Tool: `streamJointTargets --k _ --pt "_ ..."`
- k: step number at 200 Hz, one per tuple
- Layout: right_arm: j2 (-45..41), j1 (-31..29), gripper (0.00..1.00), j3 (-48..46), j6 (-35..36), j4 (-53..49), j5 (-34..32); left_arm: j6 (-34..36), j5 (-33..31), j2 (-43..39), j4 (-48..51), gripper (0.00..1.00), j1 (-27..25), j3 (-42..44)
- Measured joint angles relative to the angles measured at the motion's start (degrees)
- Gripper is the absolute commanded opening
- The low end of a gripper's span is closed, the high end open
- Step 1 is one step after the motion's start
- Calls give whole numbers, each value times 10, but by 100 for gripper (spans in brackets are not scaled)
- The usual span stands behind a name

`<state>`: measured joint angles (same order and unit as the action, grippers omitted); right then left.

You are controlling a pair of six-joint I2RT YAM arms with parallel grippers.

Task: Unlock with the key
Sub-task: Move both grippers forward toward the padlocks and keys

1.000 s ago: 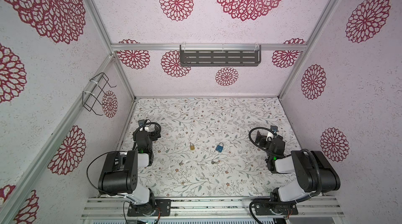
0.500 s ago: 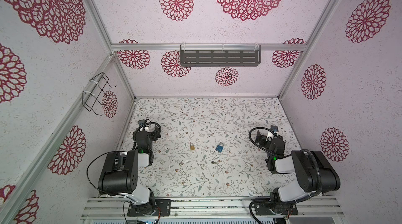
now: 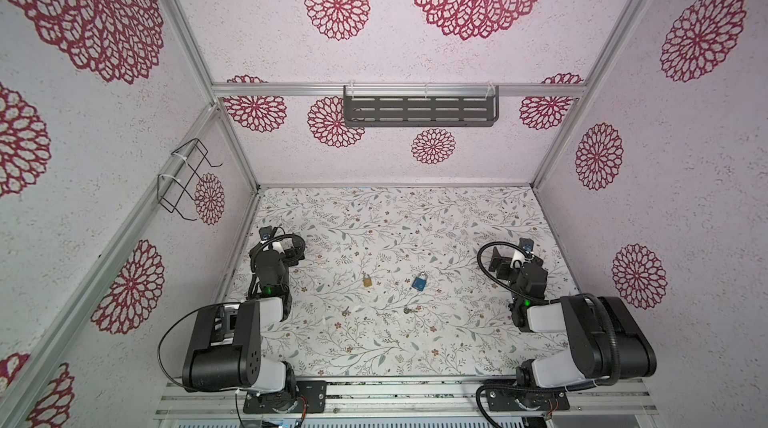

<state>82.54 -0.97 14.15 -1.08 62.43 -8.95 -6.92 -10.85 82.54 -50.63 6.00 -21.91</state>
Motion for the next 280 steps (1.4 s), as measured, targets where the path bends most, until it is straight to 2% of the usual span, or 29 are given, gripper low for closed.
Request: streamJointTargets --k 40,65,96,140,178,205,253,280 --pt "-81 0 99 21 -25 -114 -16 -4 10 -78 60 97 0 3" --pt "-135 0 99 44 -48 -196 -23 -33 16 -141 109 97 0 3" --pt "-188 0 99 63 -76 -293 -28 -100 31 -209 180 97 0 -6" --pt "-244 0 99 107 -137 -429 -17 -225 30 -277 329 98 18 -59" --pt "-315 1 99 96 -213 -470 23 -322 47 -325 398 97 44 -54" --pt "-366 1 99 71 -260 -501 61 -363 83 -341 447 97 59 -45" --pt "-361 -4 99 97 -282 -585 108 -400 167 -369 516 97 60 -47" --pt "-338 -30 99 129 -285 -629 117 -408 210 -386 546 97 50 -48"
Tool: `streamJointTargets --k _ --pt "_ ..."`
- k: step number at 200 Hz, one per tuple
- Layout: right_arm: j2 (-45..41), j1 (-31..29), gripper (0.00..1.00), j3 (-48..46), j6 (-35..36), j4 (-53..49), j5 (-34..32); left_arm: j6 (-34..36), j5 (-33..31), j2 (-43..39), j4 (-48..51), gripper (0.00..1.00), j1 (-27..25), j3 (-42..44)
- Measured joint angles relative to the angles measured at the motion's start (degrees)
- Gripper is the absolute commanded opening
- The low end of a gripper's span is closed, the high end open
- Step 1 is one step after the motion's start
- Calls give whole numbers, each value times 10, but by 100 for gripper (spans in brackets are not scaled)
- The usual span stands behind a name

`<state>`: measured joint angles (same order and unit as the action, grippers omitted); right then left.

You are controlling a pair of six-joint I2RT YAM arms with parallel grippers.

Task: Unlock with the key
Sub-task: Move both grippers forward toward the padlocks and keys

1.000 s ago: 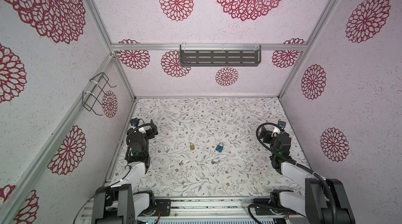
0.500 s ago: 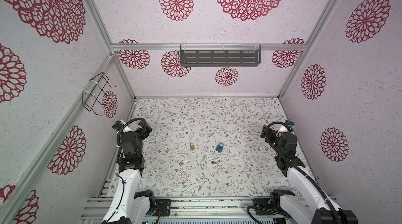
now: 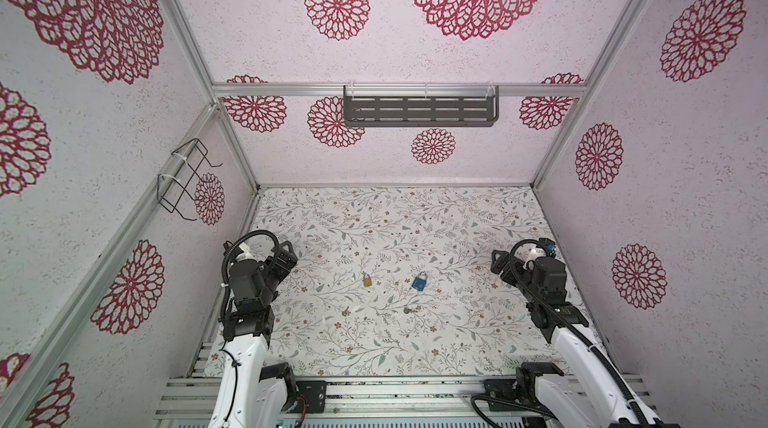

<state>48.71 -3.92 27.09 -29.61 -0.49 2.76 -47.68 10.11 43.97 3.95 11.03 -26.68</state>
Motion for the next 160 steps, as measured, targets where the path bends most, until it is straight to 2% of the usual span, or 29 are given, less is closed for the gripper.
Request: streamJointTargets --k 28,65,160 --pt "40 -69 99 40 2 -44 -7 0 19 -17 37 97 -42 -3" --pt "103 -173 99 92 2 -94 -25 10 20 -31 87 97 -136 -21" --pt "253 -400 98 188 -8 -158 -79 -42 -55 -56 99 97 -390 1"
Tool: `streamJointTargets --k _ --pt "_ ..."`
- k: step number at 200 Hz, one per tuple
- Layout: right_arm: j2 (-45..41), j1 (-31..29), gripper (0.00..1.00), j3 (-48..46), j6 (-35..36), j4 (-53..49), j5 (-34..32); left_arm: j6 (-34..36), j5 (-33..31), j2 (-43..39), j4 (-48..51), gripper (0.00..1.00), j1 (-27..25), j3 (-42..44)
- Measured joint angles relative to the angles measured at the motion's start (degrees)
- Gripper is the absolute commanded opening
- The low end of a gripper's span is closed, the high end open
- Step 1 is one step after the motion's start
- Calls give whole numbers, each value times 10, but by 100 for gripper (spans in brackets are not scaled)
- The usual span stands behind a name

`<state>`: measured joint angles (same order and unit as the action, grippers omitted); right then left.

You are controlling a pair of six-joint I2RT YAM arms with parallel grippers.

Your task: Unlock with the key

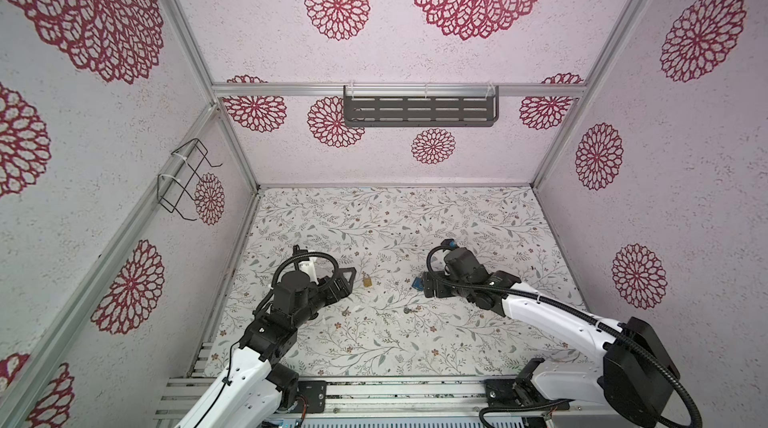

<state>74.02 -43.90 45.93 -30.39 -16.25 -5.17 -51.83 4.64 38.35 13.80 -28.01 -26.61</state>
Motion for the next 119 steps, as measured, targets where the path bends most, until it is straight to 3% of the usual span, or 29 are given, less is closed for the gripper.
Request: streamJointTargets --k 62,119 --pt "45 -78 90 15 -32 -3 -45 -31 -75 41 -8 97 -116 0" --pt "105 -128 72 22 -80 8 -61 -68 -134 52 -25 97 -169 8"
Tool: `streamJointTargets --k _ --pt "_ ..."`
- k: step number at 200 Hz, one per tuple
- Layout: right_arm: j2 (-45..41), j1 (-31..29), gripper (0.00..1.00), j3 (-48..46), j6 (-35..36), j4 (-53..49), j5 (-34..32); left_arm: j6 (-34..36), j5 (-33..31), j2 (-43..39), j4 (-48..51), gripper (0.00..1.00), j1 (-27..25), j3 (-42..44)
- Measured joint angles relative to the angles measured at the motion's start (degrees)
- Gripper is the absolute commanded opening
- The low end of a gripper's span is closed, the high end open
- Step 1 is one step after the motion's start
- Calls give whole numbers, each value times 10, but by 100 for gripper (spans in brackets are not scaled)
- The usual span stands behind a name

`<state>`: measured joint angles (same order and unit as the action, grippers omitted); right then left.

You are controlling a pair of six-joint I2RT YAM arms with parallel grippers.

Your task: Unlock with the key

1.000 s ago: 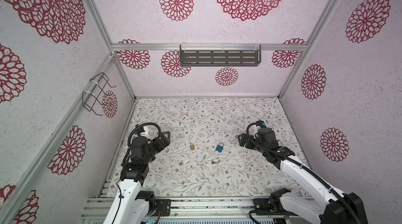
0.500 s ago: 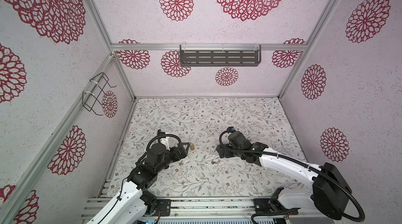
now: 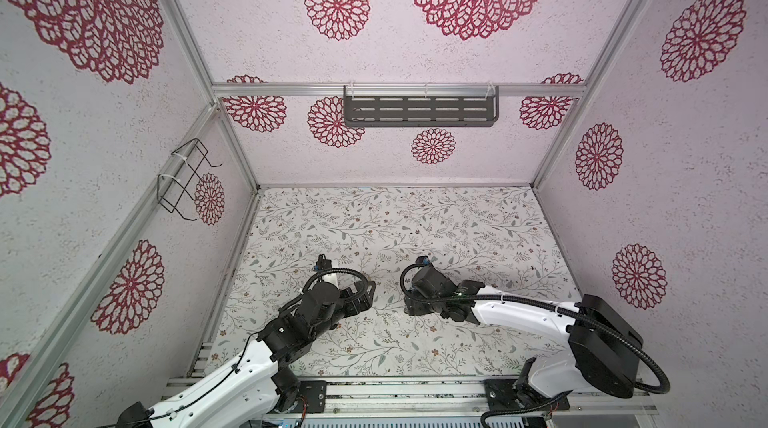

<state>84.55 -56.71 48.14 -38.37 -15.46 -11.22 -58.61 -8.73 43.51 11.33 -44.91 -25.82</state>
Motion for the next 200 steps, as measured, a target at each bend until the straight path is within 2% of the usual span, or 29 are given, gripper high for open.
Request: streamJointTargets --k 46,137,200 --pt "53 -25 56 18 -15 15 -1 -19 -25 1 -12 98 -17 11" --pt "107 -29 31 39 -15 32 -7 -35 -42 15 -30 97 -27 22" --pt "128 -29 21 49 -2 39 -8 -39 -43 23 -33 97 -27 23"
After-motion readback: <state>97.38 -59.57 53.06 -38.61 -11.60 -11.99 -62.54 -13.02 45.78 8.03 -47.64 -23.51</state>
